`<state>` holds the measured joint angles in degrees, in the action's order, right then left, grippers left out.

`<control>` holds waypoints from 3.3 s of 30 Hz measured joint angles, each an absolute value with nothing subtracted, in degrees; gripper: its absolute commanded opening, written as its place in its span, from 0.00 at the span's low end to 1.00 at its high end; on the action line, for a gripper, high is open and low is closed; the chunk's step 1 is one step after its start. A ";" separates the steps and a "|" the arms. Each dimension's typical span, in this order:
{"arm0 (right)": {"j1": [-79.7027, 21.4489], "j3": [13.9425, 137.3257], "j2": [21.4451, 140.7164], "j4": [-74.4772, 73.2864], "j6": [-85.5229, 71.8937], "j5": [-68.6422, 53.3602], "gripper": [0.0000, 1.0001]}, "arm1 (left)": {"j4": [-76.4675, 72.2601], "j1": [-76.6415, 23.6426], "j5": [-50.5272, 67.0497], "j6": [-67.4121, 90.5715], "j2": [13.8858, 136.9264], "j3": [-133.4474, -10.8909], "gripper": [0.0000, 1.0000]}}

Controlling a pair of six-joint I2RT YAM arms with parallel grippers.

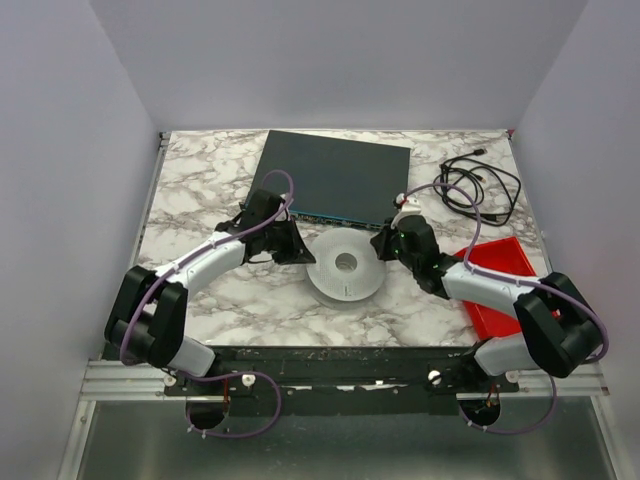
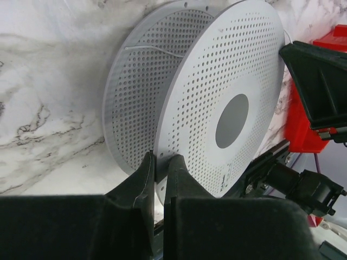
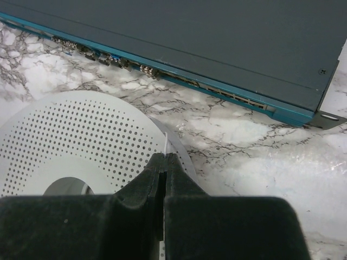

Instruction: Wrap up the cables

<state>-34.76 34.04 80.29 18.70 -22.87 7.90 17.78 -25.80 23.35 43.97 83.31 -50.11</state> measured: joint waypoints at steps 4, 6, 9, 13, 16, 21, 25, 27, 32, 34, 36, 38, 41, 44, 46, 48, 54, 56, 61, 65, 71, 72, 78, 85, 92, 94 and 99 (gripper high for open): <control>-34.15 33.28 79.92 18.83 -22.90 7.90 0.01 | 18.74 -25.08 22.74 43.31 85.14 -51.72 0.00; -33.91 32.91 79.75 19.00 -22.92 7.90 0.01 | 18.90 -24.71 22.68 43.07 85.93 -52.05 0.00; -33.34 32.21 79.05 19.20 -22.94 7.86 0.01 | 19.14 -24.18 22.50 42.68 87.00 -52.66 0.00; -32.45 31.55 78.48 19.25 -23.16 7.22 0.01 | 19.16 -23.92 21.89 42.22 87.81 -53.69 0.00; -31.59 31.09 78.17 19.31 -23.53 6.22 0.01 | 19.16 -23.53 21.45 41.82 88.33 -54.39 0.00; -30.83 30.87 78.13 19.53 -23.92 4.45 0.01 | 19.81 -22.76 20.36 40.62 89.43 -56.47 0.00; -30.61 30.59 78.13 19.88 -24.03 3.42 0.01 | 20.21 -22.00 18.59 39.59 90.04 -57.65 0.00; -30.52 30.57 78.13 19.97 -24.25 2.81 0.01 | 20.78 -21.50 17.21 38.94 90.19 -57.74 0.00; -29.87 30.85 78.30 19.57 -25.34 1.50 0.01 | 22.24 -20.69 14.96 38.30 90.24 -58.13 0.00; -29.47 31.09 78.85 19.18 -25.74 1.23 0.01 | 23.27 -20.49 12.62 37.52 90.28 -58.15 0.00; -29.08 31.70 79.44 18.72 -26.30 0.73 0.01 | 24.45 -19.90 11.03 37.08 90.52 -58.00 0.00; -28.69 32.62 79.92 17.72 -26.85 0.27 0.01 | 25.43 -19.51 9.78 36.73 90.56 -57.89 0.00; -27.90 33.85 80.34 16.12 -27.18 -1.08 0.01 | 26.06 -19.35 9.41 36.40 90.56 -57.78 0.00; -27.64 34.72 80.36 14.50 -27.09 -2.17 0.01 | 26.24 -19.35 9.52 36.34 90.56 -57.74 0.19; -27.62 35.35 80.36 13.37 -27.03 -3.03 0.01 | 26.24 -19.35 10.13 36.34 90.43 -57.69 0.37; -27.57 35.75 80.36 12.58 -27.00 -3.84 0.01 | 25.56 -19.46 11.55 36.56 89.41 -56.71 0.45; -27.24 36.56 80.20 10.63 -26.96 -5.48 0.01 | 24.32 -19.62 16.86 37.91 82.06 -50.74 0.48; -27.24 36.82 80.18 10.04 -26.94 -5.67 0.01 | 23.62 -19.64 18.85 38.37 80.88 -49.69 0.48; -27.24 37.26 80.18 8.95 -26.89 -5.89 0.01 | 20.14 -19.64 24.84 40.07 80.95 -48.25 0.48; -27.24 37.34 80.05 8.58 -26.74 -6.13 0.01 | 17.67 -19.64 28.05 40.86 82.85 -48.16 0.48; -27.24 37.34 79.92 8.32 -25.98 -6.83 0.01 | 11.35 -19.64 32.91 43.35 89.32 -47.92 0.28; -27.24 37.34 79.92 8.34 -25.89 -6.92 0.01 | 9.98 -19.62 34.09 44.03 90.21 -47.62 0.21; -26.09 37.32 79.64 7.22 -24.84 -6.46 0.01 | -0.03 -17.85 42.37 49.89 92.86 -46.41 0.00; -25.85 37.32 79.59 7.29 -24.38 -6.28 0.01 | -0.86 -16.43 44.69 50.74 95.66 -47.72 0.00; -24.97 37.17 79.59 7.40 -24.40 -7.44 0.01 | 7.60 -16.16 42.35 46.98 97.41 -53.67 0.00; -24.49 37.06 79.59 7.64 -24.40 -8.36 0.01 | 10.76 -16.27 41.15 45.41 98.17 -56.21 0.00; -23.75 36.58 79.59 8.62 -24.60 -10.61 0.01 | 17.34 -16.47 38.92 41.65 100.49 -62.17 0.00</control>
<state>-23.75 36.58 79.59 8.62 -24.60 -10.61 17.34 -16.47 38.92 41.65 100.49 -62.17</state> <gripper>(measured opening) 0.030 0.082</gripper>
